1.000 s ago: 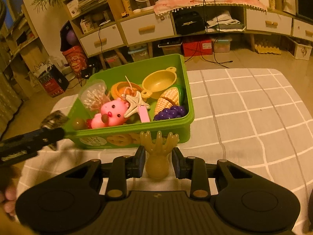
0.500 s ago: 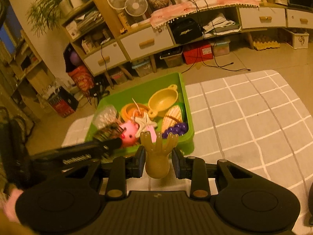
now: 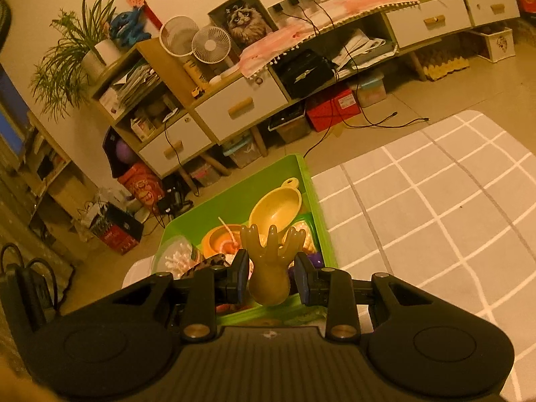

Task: Organize rigid objects
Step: 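Carry the hair clip and brown octopus over the green tub, then open the left tool over the tub while the right tool releases the octopus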

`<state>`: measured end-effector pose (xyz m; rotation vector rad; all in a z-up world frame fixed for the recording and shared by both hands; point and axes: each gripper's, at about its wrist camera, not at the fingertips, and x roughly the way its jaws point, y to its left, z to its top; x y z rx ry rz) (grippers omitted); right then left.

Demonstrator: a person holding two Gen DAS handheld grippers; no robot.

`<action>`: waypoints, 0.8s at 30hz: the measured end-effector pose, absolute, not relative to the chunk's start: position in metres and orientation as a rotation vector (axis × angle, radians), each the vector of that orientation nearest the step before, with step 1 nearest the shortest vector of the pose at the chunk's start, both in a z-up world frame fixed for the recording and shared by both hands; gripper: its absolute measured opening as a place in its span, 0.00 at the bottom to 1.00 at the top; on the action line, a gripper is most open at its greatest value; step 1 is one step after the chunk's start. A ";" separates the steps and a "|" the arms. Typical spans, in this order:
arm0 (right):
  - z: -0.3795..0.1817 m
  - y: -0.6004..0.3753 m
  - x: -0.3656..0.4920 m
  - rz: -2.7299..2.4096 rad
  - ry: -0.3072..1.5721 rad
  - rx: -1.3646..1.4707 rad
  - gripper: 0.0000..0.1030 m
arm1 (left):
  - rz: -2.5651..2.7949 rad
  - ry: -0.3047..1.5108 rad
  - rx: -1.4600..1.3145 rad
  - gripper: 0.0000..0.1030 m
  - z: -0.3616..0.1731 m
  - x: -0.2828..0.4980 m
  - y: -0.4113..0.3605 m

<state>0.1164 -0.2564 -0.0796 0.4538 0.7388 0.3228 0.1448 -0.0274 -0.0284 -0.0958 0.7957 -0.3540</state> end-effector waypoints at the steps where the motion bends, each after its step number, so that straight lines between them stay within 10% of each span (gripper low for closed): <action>1: -0.081 -0.256 0.117 0.322 0.736 0.456 0.25 | -0.355 0.792 -0.085 0.70 -0.029 0.145 -0.030; 24: -0.083 -0.262 0.114 0.319 0.736 0.476 0.42 | -0.393 0.729 -0.096 0.90 -0.022 0.127 -0.027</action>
